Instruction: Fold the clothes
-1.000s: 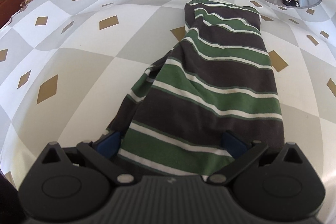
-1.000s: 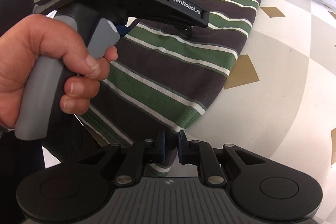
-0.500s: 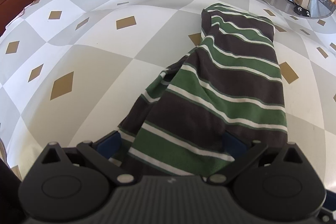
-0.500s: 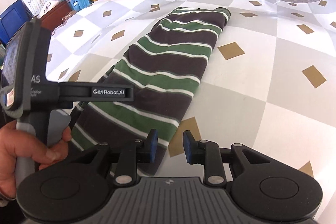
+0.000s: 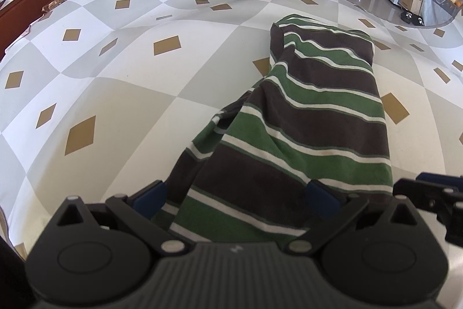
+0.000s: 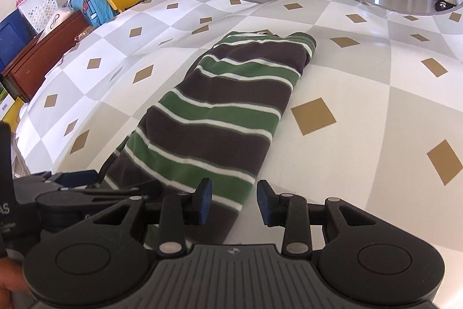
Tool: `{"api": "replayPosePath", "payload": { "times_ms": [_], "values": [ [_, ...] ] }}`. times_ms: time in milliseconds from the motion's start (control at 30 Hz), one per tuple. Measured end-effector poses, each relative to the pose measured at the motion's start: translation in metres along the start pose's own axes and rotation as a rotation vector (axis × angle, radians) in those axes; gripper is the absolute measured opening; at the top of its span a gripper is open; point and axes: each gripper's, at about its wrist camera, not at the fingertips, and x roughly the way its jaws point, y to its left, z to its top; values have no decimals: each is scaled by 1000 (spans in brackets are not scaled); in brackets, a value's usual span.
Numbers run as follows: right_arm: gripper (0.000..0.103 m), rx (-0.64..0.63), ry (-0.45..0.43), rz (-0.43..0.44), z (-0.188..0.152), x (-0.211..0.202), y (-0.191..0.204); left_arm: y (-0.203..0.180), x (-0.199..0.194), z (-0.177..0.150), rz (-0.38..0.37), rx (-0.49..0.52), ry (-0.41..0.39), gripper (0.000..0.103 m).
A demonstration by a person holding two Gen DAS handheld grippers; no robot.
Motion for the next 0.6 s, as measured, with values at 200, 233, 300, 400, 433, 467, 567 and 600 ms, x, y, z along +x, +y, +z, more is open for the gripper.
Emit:
{"api": "replayPosePath", "payload": {
  "times_ms": [200, 233, 300, 400, 433, 467, 567, 600],
  "values": [
    [36, 51, -21, -14, 25, 20, -17, 0, 10, 0, 12, 5, 22, 103],
    [36, 62, -27, -13, 29, 23, -19, 0, 10, 0, 13, 8, 21, 103],
    [37, 80, -36, -10, 38, 30, -24, 0, 11, 1, 13, 6, 22, 103],
    [39, 100, -51, -7, 50, 40, -29, 0, 12, 2, 15, 3, 20, 103],
    [39, 108, -57, -7, 55, 44, -31, 0, 12, 2, 15, 4, 20, 103],
    [39, 118, -64, -7, 59, 47, -33, 1, 12, 2, 14, 3, 21, 103],
    [39, 148, -83, -11, 71, 56, -40, 1, 13, 3, 12, 1, 25, 103],
    [40, 156, -89, -14, 75, 59, -42, 1, 13, 3, 12, 0, 27, 103]
  ]
}}
